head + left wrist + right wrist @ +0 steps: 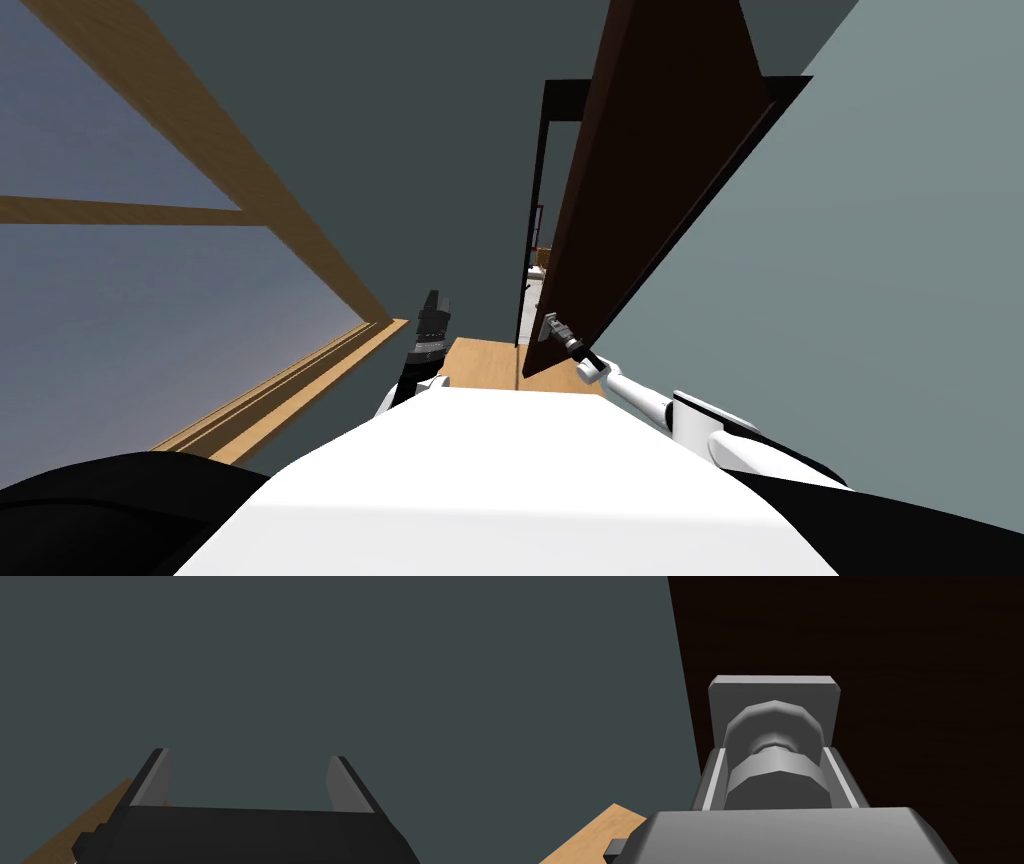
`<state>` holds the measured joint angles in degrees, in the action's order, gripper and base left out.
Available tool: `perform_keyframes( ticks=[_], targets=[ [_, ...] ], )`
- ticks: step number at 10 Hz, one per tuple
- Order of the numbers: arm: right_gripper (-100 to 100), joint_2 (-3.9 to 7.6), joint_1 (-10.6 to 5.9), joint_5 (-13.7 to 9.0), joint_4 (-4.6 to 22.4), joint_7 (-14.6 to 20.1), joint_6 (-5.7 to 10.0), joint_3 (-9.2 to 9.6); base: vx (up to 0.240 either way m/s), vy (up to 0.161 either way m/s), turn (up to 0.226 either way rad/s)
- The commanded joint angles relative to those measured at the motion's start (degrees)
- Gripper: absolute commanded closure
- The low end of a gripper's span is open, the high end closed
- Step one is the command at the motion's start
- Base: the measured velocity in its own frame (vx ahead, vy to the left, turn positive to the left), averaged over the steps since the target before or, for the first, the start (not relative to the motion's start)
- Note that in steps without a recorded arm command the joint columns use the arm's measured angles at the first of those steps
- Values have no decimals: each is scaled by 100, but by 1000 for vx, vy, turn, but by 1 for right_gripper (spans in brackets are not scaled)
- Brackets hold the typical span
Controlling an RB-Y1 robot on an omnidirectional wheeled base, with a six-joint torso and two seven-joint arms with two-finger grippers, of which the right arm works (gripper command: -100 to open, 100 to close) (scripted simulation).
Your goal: Pull the door open
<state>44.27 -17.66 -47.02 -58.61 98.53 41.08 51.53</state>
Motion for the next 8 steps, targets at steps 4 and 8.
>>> perform_keyframes(
  ticks=[4,8],
  targets=[
    [100,356,-12,65,-82,332,468,476,-189,-173,135],
    [100,523,-8,93,-155,453,644,699,-164,-152,89]
  ],
)
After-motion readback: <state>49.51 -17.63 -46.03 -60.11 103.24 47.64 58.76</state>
